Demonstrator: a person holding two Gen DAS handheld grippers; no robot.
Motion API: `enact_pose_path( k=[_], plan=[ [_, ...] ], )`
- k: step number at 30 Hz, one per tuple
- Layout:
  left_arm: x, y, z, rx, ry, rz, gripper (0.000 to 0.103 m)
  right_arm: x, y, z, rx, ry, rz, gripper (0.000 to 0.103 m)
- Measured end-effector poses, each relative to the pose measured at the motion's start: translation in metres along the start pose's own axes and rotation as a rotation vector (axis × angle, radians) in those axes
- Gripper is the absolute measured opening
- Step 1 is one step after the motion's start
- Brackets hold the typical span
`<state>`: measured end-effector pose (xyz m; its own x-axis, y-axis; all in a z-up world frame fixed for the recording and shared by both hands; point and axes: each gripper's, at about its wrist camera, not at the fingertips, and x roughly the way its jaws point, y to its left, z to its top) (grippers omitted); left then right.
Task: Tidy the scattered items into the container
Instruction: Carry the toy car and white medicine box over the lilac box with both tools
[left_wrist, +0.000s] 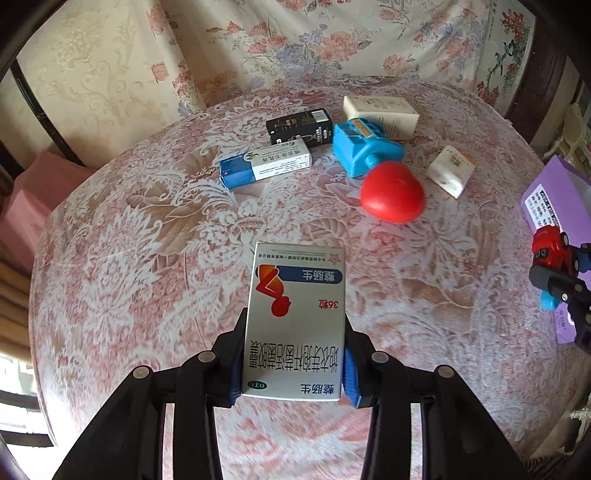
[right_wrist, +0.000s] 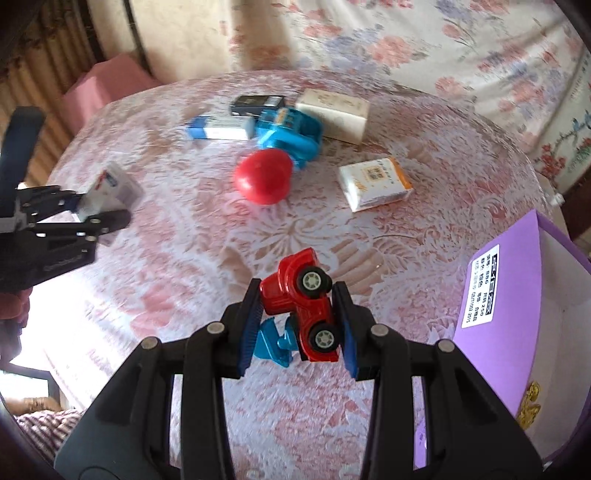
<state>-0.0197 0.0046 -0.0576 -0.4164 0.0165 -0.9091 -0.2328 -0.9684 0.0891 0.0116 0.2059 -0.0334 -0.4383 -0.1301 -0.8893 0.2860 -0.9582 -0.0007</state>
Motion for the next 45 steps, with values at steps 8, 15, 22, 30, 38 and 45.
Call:
enact_pose_path(
  k=[8,15,22,30,38,45],
  plan=[
    [-0.037,-0.052,-0.002,0.008,-0.029,0.033,0.041,-0.049,-0.022,-0.010,-0.091,-0.066,0.050,0.041],
    [-0.077,-0.121,0.019,0.081,-0.105,0.009,0.042,-0.087,-0.079,-0.025,-0.049,-0.110,0.038,0.041],
    [-0.104,-0.209,0.044,0.170,-0.157,-0.092,0.042,-0.106,-0.148,-0.051,0.016,-0.106,-0.016,0.041],
    [-0.107,-0.320,0.057,0.327,-0.153,-0.196,0.042,-0.112,-0.245,-0.089,0.142,-0.042,-0.132,0.041],
    [-0.086,-0.401,0.062,0.428,-0.083,-0.280,0.042,-0.091,-0.317,-0.120,0.232,0.092,-0.188,0.041],
    [-0.060,-0.444,0.054,0.491,0.017,-0.328,0.042,-0.083,-0.324,-0.126,0.138,0.142,-0.221,0.041]
  ],
)
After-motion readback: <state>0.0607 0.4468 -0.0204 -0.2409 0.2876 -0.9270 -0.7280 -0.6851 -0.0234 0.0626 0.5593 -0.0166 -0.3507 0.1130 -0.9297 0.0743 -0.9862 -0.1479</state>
